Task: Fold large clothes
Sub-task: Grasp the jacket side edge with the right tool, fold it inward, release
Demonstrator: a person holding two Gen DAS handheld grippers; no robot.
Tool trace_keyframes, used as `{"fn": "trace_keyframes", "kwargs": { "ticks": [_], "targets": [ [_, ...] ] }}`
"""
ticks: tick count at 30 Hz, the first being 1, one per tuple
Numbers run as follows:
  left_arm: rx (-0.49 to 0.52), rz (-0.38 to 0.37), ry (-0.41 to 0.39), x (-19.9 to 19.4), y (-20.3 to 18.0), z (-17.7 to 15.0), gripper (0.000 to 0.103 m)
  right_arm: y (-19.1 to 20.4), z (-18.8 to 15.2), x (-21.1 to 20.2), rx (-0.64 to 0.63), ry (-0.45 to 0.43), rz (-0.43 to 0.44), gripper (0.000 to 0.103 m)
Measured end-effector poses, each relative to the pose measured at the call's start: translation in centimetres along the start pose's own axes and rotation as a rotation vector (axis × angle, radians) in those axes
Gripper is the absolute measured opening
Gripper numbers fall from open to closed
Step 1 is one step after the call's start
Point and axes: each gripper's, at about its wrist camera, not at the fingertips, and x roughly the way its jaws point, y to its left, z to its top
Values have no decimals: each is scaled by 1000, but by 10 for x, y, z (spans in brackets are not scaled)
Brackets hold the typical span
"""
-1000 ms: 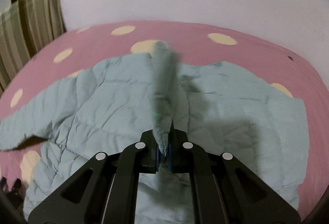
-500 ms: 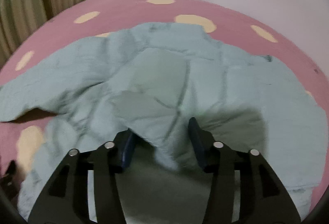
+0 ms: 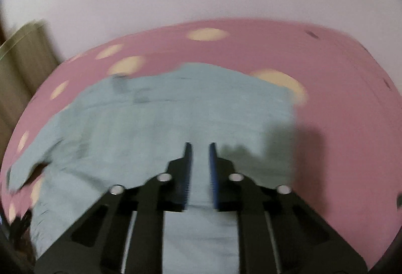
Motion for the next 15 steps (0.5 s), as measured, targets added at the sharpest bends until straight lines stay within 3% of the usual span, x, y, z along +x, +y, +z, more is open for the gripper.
{"fn": "trace_keyframes", "kwargs": {
  "ticks": [6,11,15],
  "targets": [
    [5,7,-1,-1,-1,0,99,-42,-24,56,45,139,-37,8],
    [8,11,-2,0,-2,0,99,-35,-21,51,30,119,-32,8],
    [9,11,0,0,-2,0,99,-45,4,27,73,37,3,10]
  ]
}}
